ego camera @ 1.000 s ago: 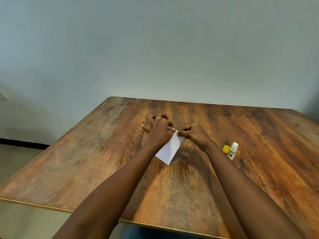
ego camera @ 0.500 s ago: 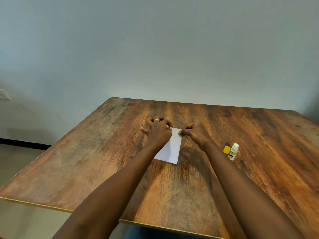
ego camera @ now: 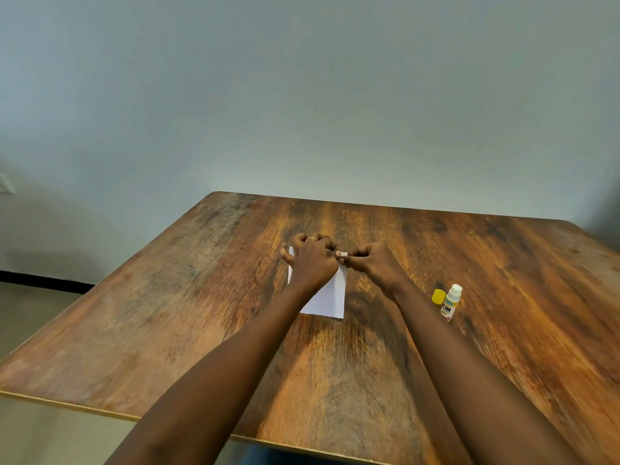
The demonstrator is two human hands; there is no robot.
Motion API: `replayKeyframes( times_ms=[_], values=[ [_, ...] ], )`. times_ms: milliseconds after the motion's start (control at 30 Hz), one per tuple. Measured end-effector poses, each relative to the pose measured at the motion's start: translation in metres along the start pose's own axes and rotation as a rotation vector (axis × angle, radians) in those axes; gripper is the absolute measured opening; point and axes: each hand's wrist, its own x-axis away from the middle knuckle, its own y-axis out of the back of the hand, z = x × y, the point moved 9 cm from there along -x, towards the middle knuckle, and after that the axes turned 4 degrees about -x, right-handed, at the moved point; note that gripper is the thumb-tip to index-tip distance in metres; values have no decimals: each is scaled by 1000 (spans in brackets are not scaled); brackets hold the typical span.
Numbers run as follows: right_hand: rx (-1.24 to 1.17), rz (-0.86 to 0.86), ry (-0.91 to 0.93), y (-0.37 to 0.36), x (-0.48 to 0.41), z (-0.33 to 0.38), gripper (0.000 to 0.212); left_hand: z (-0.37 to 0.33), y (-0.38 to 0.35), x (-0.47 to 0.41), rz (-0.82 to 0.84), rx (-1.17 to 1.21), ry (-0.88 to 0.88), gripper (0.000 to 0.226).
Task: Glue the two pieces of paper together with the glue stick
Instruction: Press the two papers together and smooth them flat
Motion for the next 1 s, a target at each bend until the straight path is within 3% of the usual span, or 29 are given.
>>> replayKeyframes(
  times_ms=[467,667,833,1000],
  values=[
    [26,34,-31,-11,0,-16,6,12,12,0,-62,17,130,19],
    [77,-15,-32,-7,-1,-13,32,8,9,3,-20,34,75,21],
    [31,16,-27,-4,0,-9,6,-3,10,3,39,-46,-23,27],
    [6,34,-19,-6,4,-9,11,-1,13,2,13,17,39,28]
  ],
)
